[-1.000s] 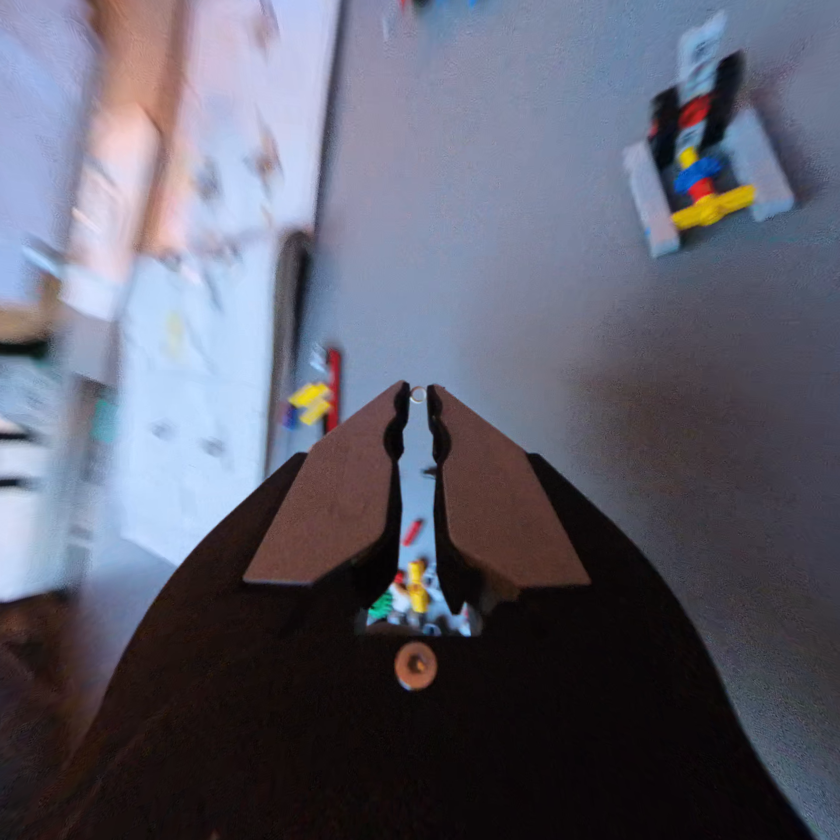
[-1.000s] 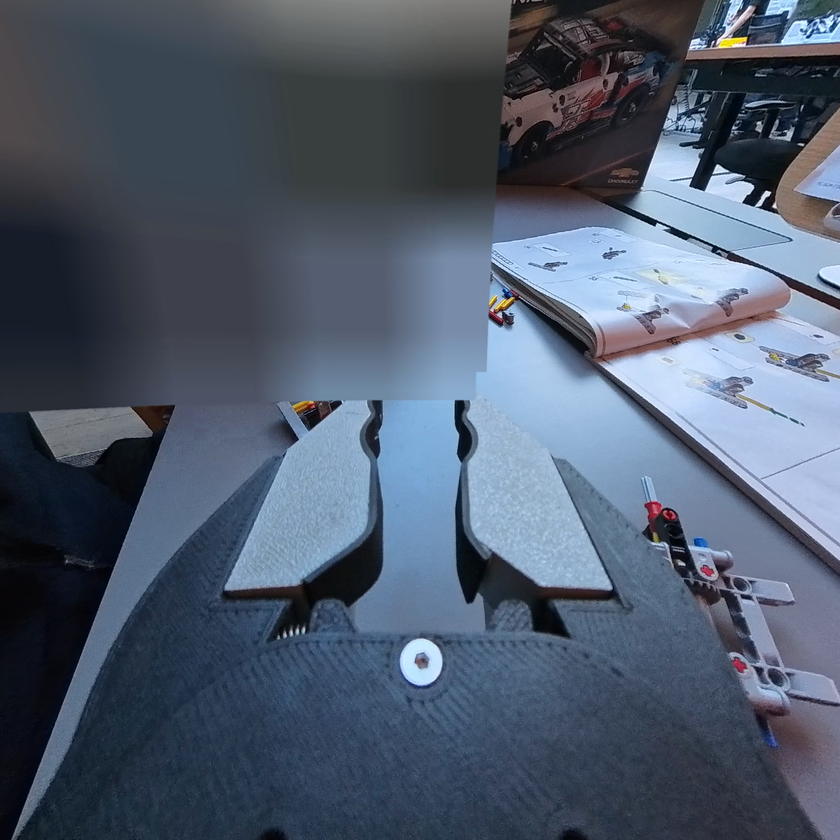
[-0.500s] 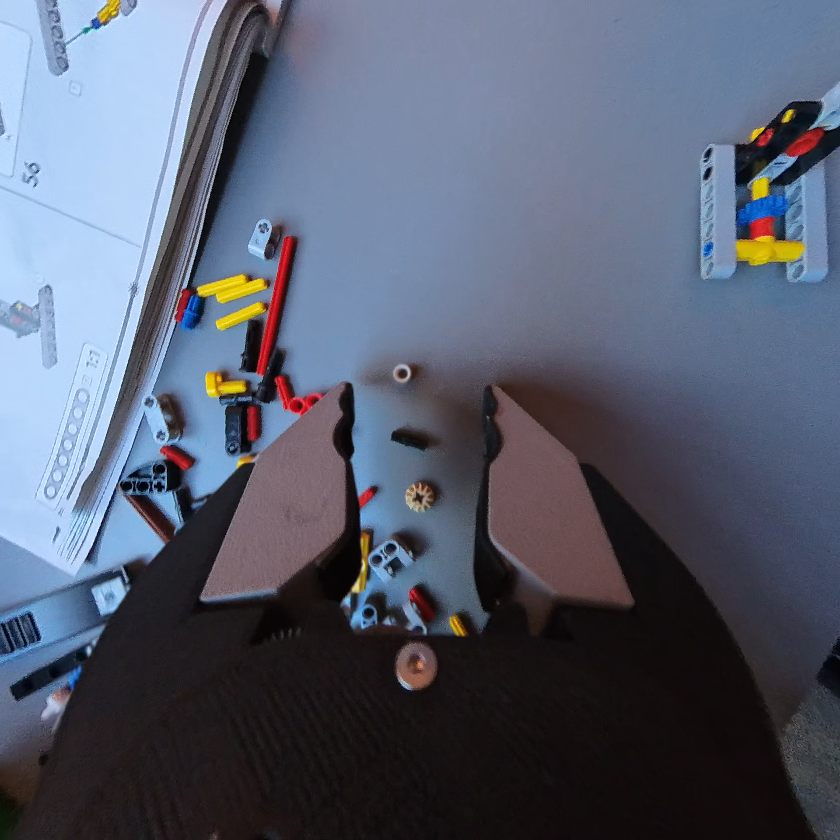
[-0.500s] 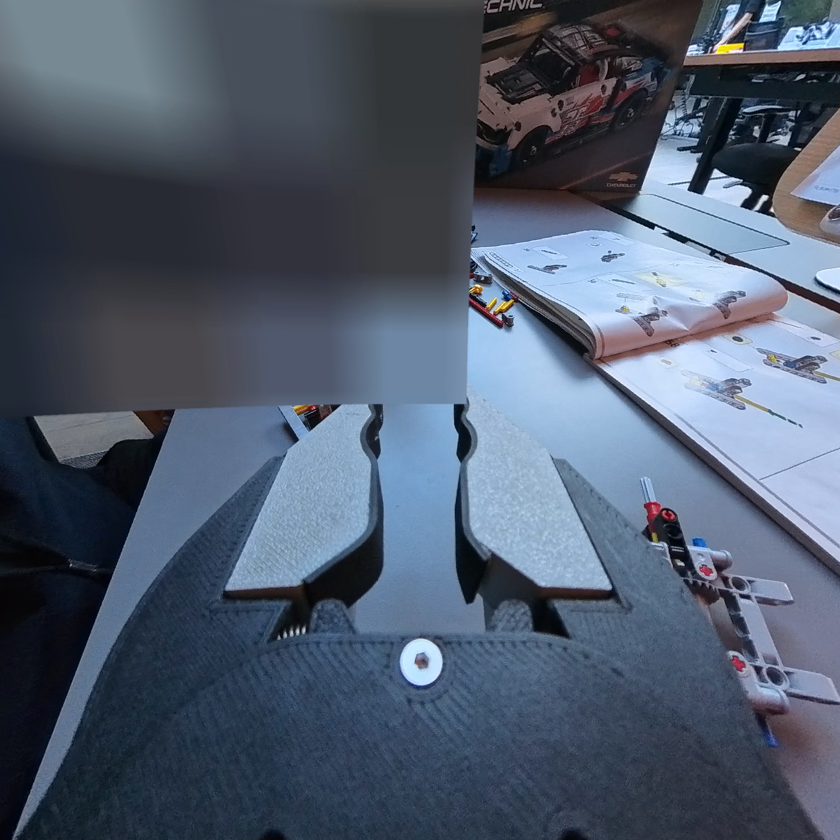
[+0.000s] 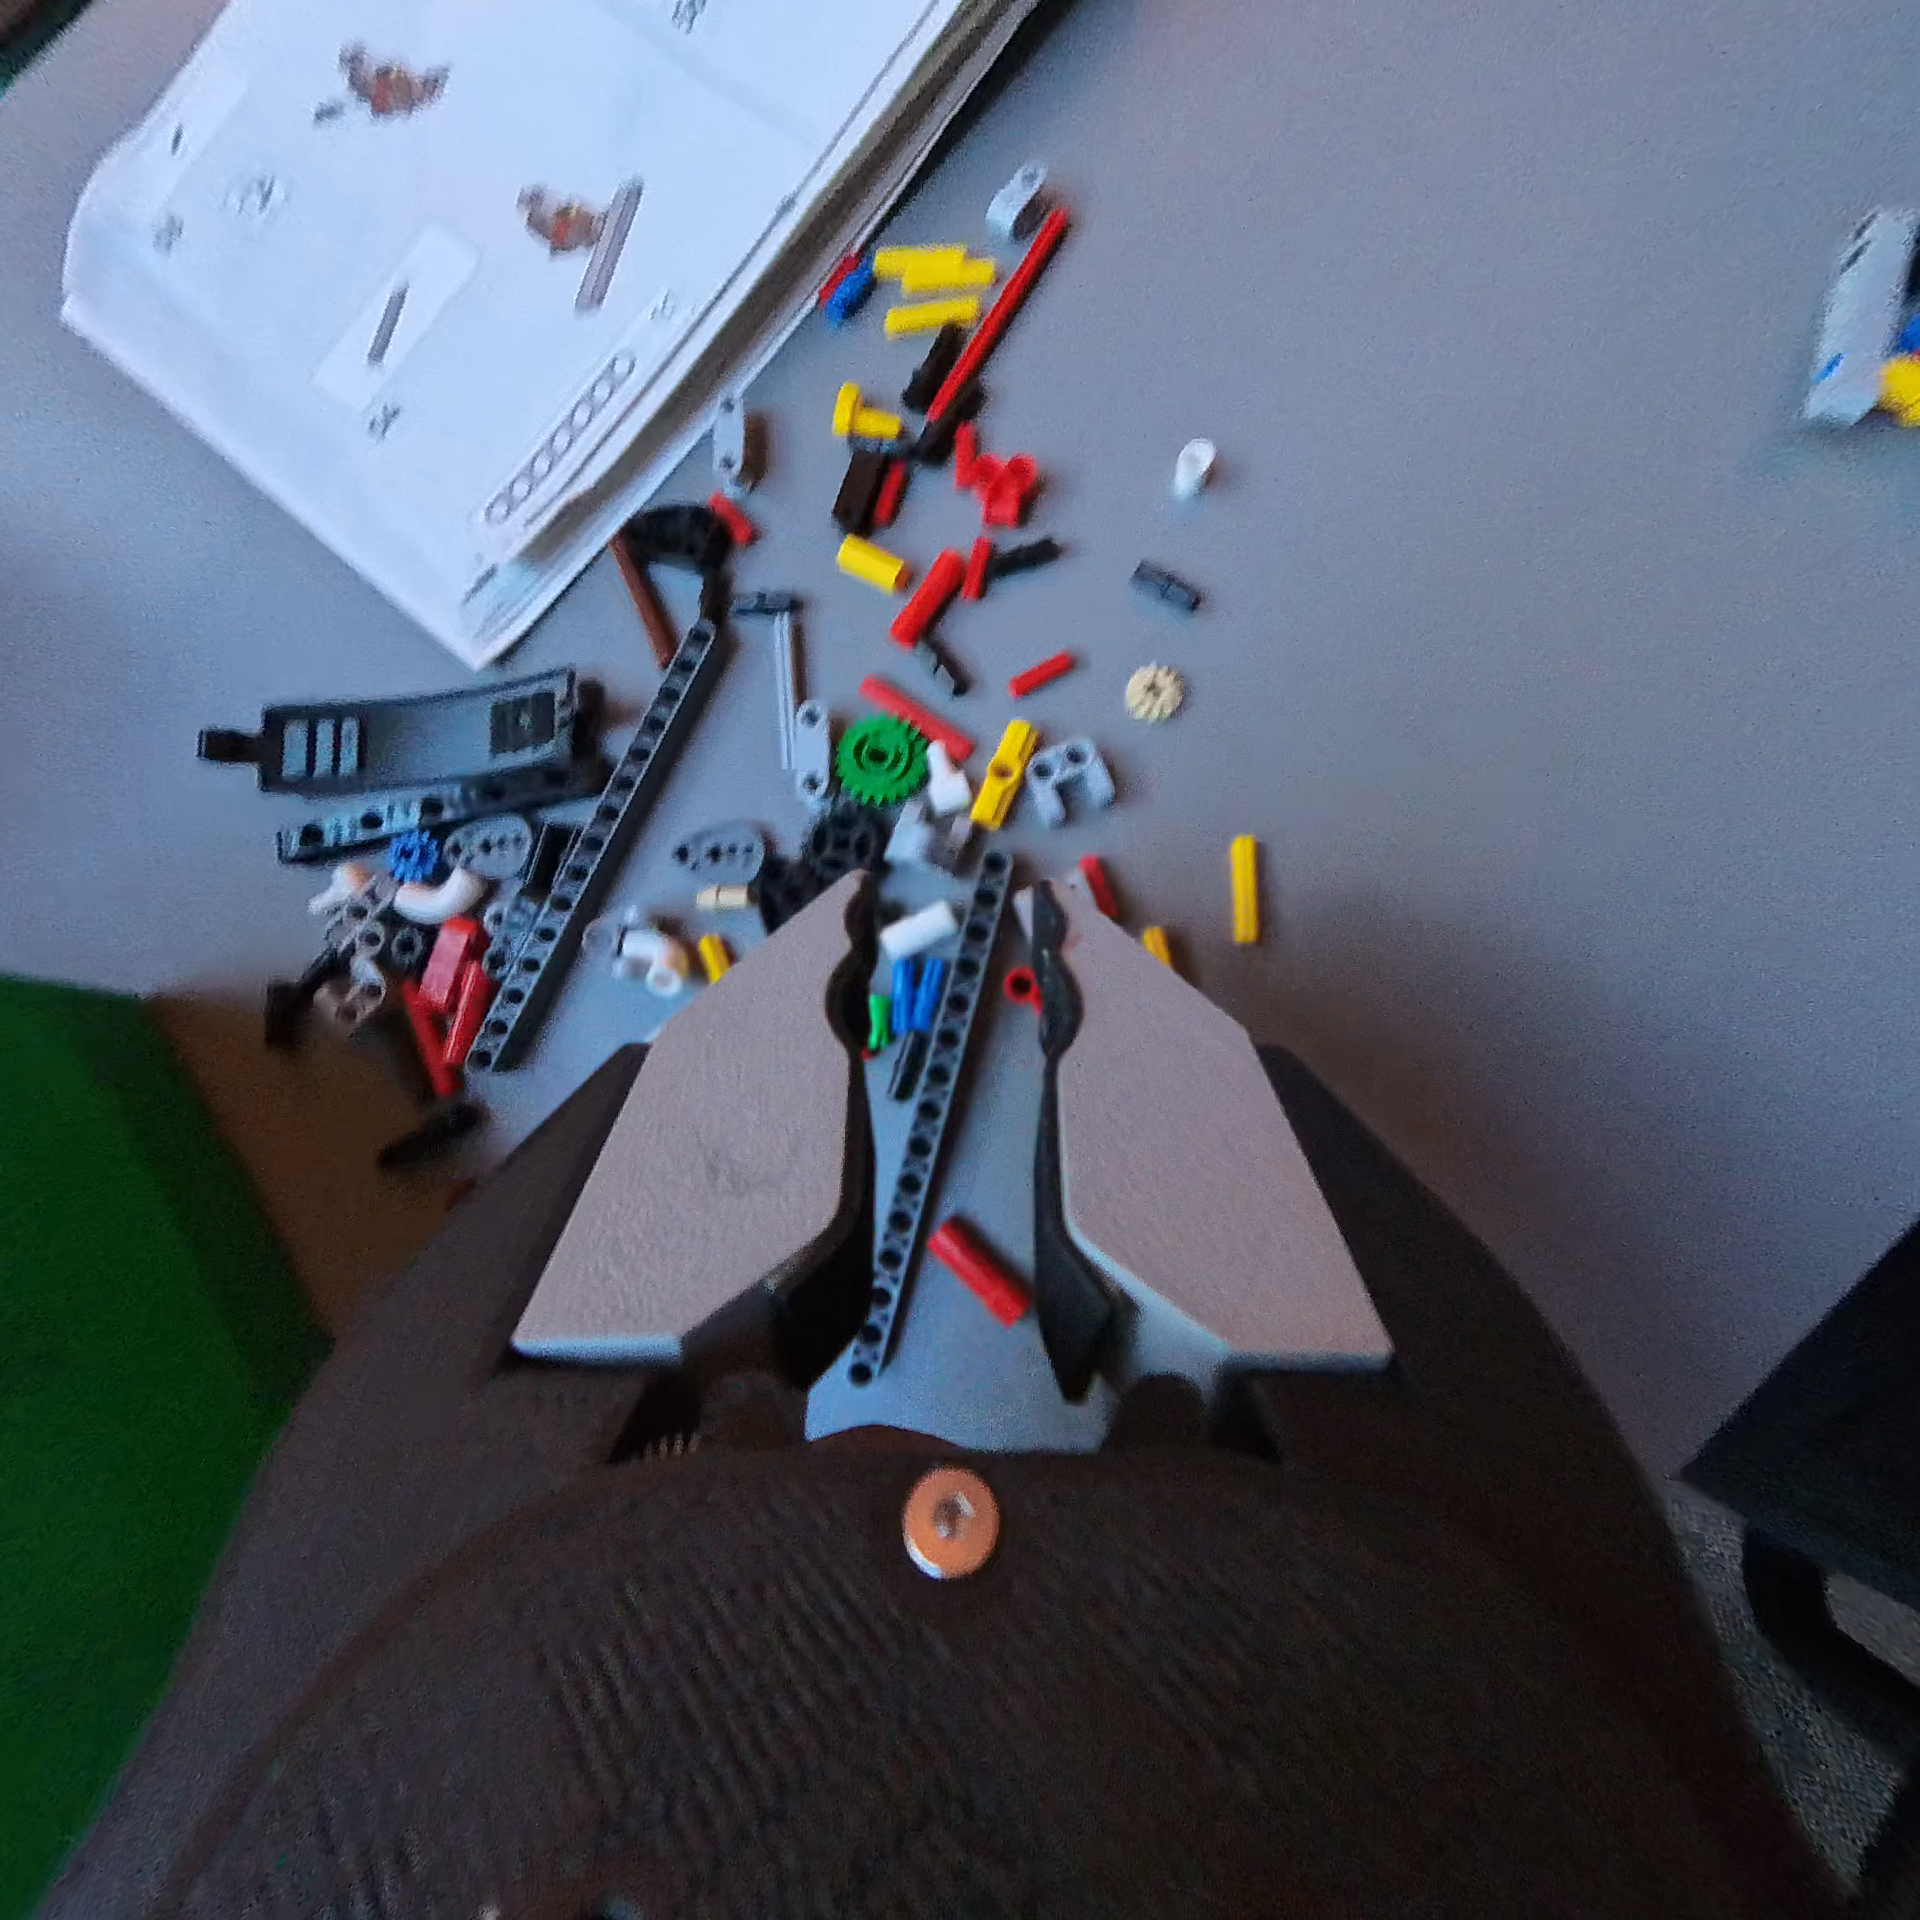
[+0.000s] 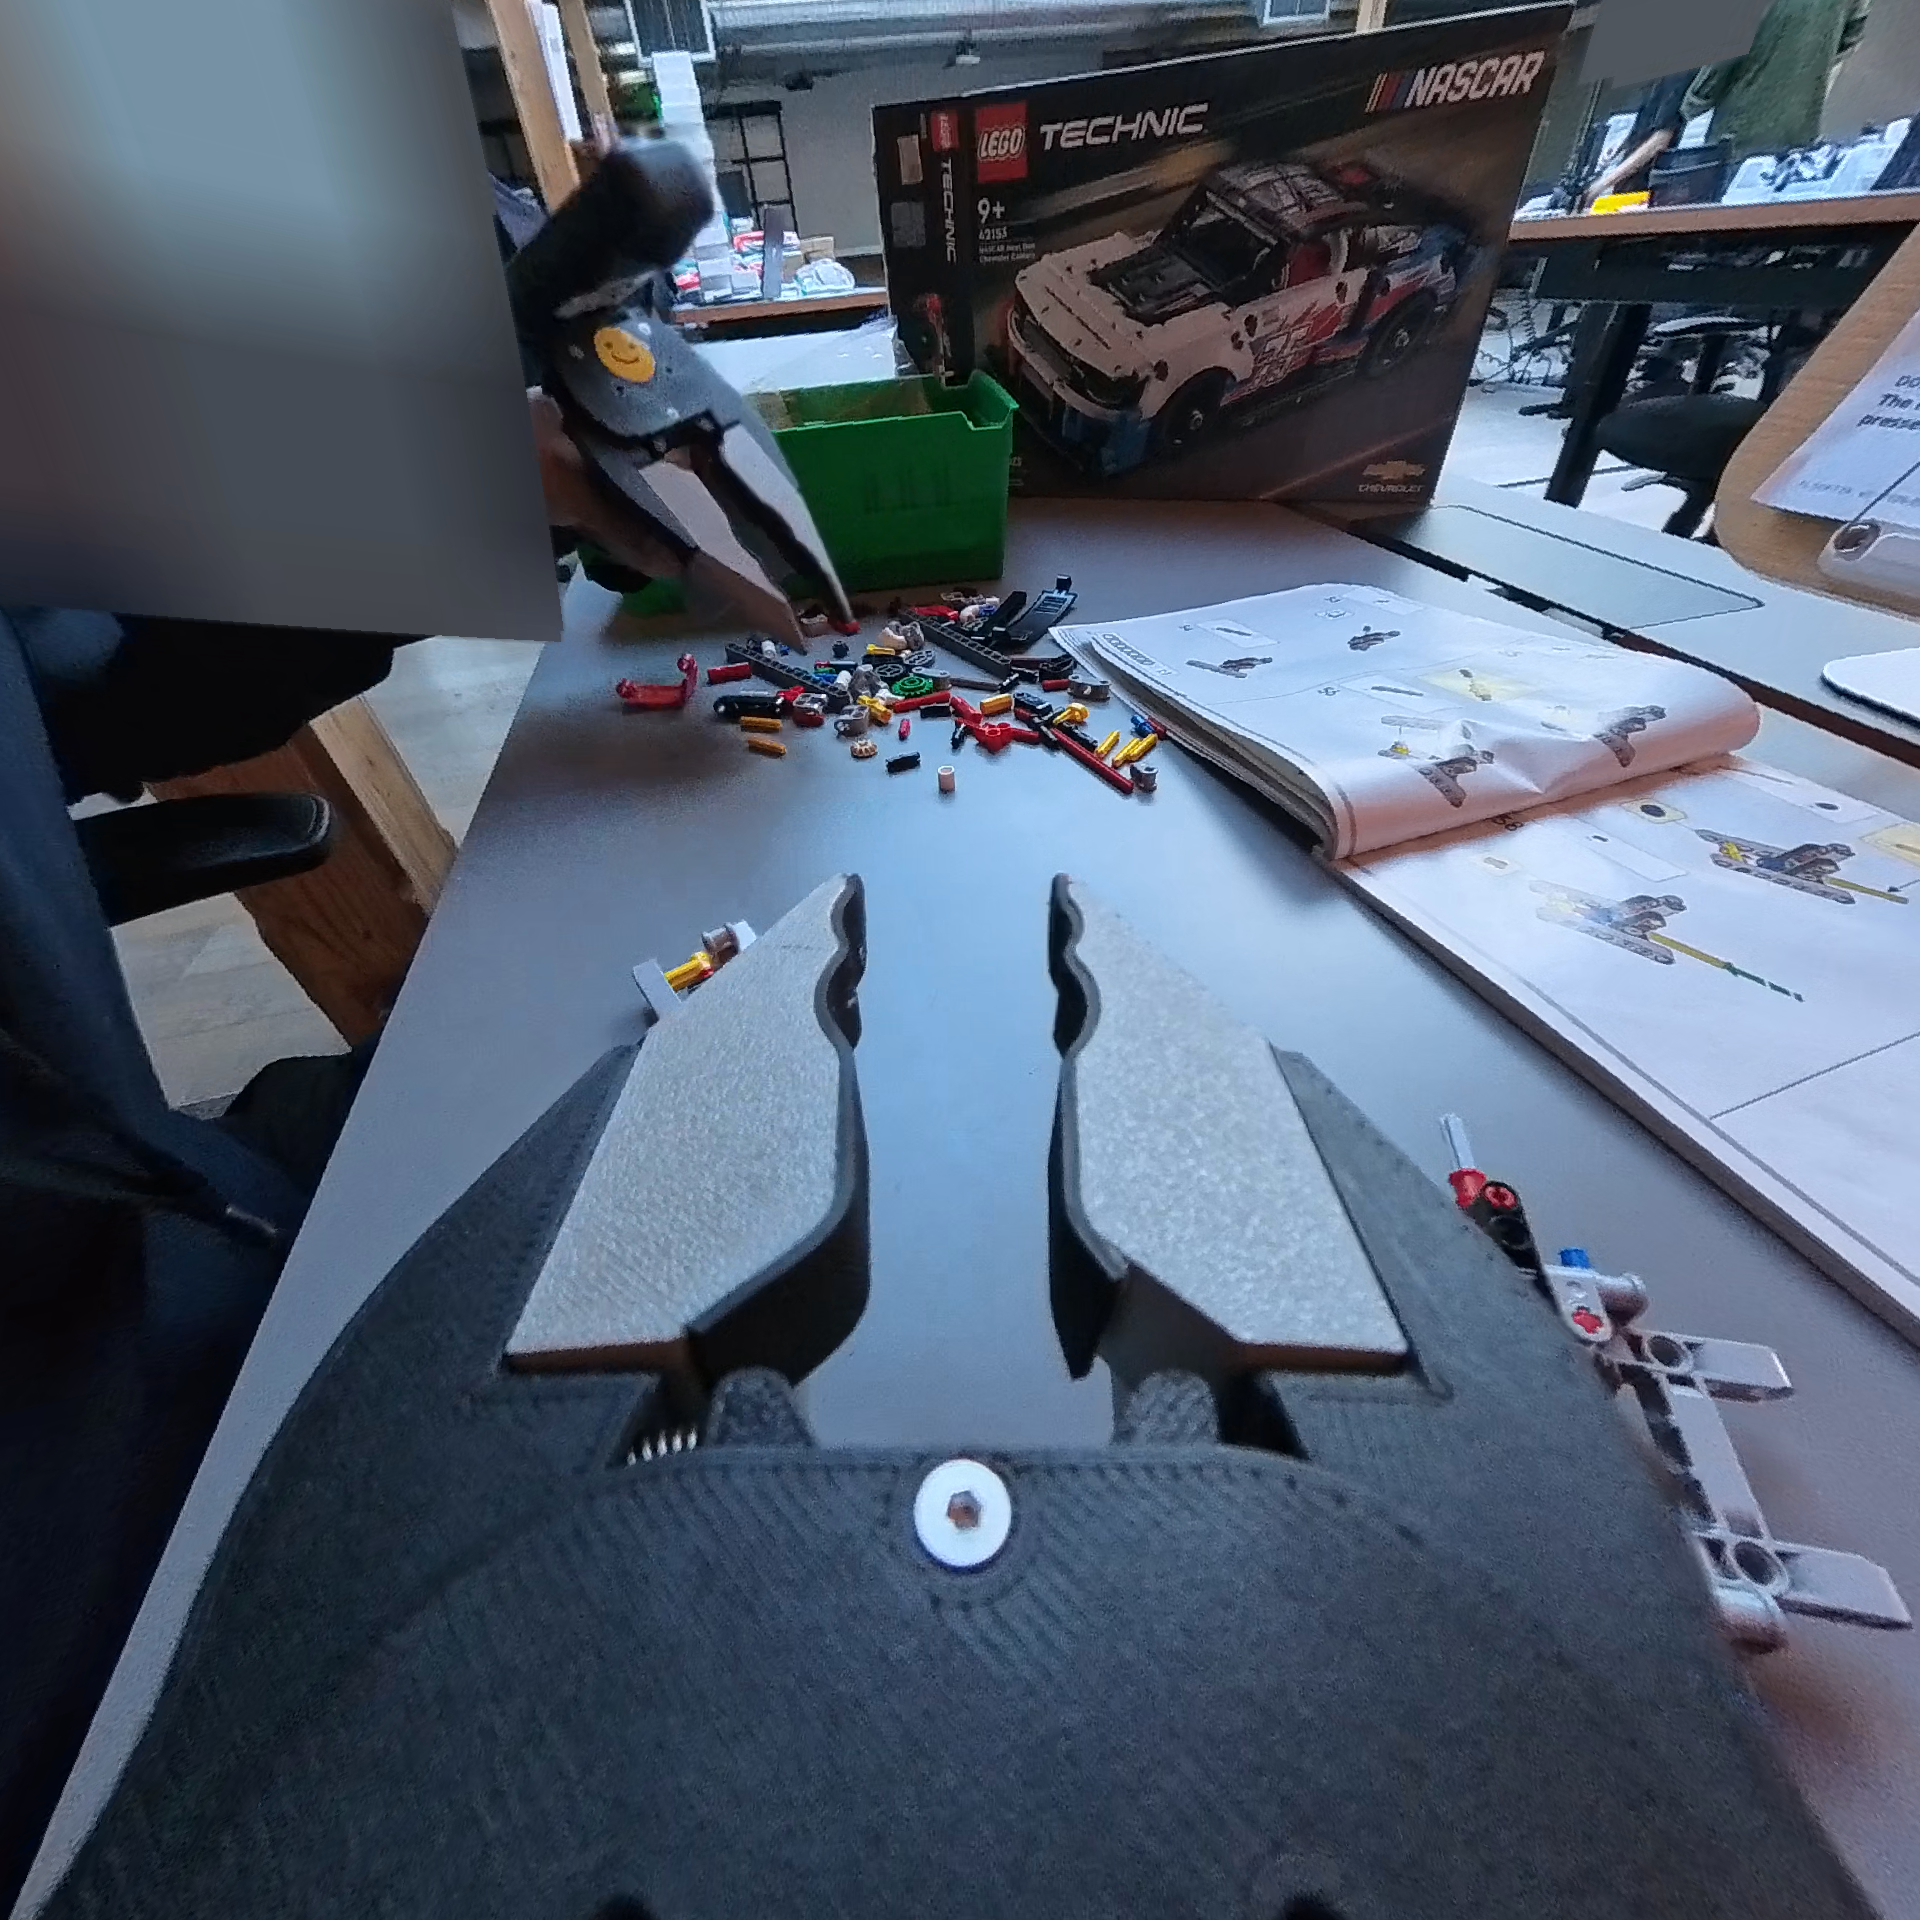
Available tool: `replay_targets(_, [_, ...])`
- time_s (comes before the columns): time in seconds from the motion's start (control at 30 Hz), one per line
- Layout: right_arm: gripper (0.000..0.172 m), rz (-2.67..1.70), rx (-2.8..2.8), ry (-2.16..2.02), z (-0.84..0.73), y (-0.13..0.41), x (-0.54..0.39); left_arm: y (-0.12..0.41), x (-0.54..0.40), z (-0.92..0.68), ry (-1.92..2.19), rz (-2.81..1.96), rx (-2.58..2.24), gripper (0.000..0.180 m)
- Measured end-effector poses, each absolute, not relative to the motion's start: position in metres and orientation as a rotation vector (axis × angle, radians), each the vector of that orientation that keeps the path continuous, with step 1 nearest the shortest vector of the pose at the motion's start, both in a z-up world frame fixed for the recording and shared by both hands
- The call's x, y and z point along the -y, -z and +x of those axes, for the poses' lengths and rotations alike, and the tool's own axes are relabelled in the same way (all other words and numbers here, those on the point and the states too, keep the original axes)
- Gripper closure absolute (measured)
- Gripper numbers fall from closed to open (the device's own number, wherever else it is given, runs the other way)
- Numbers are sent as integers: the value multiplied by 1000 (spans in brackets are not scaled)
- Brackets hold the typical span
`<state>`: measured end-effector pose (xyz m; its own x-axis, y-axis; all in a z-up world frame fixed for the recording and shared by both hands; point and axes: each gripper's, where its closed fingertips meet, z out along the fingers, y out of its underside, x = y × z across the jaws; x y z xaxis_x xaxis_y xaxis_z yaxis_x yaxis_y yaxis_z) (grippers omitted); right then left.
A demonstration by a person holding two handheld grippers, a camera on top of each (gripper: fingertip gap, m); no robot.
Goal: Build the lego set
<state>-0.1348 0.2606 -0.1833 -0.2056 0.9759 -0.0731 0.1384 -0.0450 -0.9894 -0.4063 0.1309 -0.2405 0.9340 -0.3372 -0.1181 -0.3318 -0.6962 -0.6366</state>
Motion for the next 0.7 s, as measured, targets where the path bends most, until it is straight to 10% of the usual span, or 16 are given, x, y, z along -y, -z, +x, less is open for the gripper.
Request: replay_targets(0.7, [134,-1305,1362,-1230,-149,185,-283,237,-83,-469,14,-2304,-56,173])
